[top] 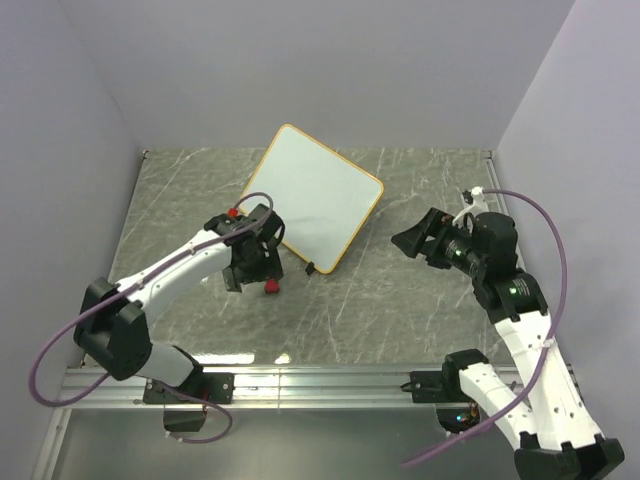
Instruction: Erase the whiteboard
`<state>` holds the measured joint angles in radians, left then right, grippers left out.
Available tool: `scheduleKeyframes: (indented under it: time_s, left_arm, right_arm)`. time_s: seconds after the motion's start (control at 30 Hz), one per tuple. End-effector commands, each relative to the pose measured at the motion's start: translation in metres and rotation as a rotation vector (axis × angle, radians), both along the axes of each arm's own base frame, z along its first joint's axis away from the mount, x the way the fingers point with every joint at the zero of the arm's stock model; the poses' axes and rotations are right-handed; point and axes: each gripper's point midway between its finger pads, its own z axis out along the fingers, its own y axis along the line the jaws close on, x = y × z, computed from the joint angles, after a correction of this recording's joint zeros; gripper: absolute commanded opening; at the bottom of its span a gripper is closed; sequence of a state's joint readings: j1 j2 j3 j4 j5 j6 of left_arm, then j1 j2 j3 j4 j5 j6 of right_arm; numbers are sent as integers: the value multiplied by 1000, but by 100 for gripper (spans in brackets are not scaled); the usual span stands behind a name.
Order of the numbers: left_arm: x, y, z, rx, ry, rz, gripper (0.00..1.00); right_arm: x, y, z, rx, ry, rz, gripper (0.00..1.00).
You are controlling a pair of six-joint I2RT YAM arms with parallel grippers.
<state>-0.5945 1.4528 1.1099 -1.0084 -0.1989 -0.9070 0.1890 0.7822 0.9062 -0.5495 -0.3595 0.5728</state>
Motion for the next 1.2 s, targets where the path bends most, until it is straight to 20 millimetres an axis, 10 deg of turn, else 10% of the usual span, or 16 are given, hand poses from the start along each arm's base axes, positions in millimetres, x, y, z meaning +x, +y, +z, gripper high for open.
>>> scheduleKeyframes:
  time_s: [0.0,0.4,1.0,1.17]
  left_arm:
    - [-3,-9,51,-52,-118,44,84]
    - [-22,2,194,-334,-590,2,92]
    - [-43,19,213,-261,-615,-195,89]
    - [-40,14,209,-252,-607,-235,88]
  right_arm:
    - [-14,0,8,50,3,-14,86]
    - [-51,-12,63,69,-153,-40,87]
    - [-75,-13,63,152,-60,-77,87]
    - [-92,8,37,223,113,26,85]
